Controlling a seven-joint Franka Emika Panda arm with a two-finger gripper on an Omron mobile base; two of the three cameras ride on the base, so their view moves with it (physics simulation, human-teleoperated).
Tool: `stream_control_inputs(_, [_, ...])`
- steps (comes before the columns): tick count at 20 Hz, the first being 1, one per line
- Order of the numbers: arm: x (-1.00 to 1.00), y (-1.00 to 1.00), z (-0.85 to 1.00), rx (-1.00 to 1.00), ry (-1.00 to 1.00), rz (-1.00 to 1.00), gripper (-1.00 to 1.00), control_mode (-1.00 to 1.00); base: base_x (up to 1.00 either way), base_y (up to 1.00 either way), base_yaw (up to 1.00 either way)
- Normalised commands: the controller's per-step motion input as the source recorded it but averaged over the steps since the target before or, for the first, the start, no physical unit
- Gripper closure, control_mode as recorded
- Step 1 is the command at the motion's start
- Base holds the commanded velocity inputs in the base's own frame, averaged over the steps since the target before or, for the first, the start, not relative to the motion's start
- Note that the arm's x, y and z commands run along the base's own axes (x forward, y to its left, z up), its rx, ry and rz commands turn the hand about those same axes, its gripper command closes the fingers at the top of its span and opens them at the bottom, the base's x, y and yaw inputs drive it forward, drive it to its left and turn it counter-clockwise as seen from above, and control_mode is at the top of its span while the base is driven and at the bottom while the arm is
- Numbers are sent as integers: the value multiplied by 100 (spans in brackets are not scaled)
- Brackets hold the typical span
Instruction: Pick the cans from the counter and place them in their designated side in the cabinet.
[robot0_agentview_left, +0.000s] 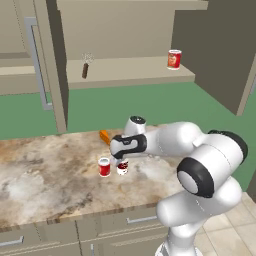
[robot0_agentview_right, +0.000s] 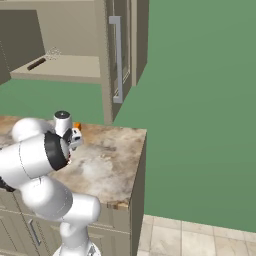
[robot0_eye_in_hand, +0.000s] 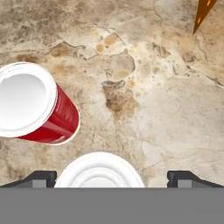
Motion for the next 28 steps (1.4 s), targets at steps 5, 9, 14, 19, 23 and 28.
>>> stream_control_inputs(5, [4,4,-15,-1,0,4,-100,-100,0,0,0])
stream_control_inputs(9, [0,6,-14,-2,0,3,100,-100,0,0,0])
stream_control_inputs(14, [0,0,-8,0,0,3,100,-100,0,0,0])
stream_control_inputs(19, [-5,0,-3,0,-1,0,100,-100,0,0,0])
stream_control_inputs(23, [-14,0,14,-2,-8,-2,100,-100,0,0,0])
stream_control_inputs(28, [-17,-1,26,-2,-7,-6,100,-100,0,0,0])
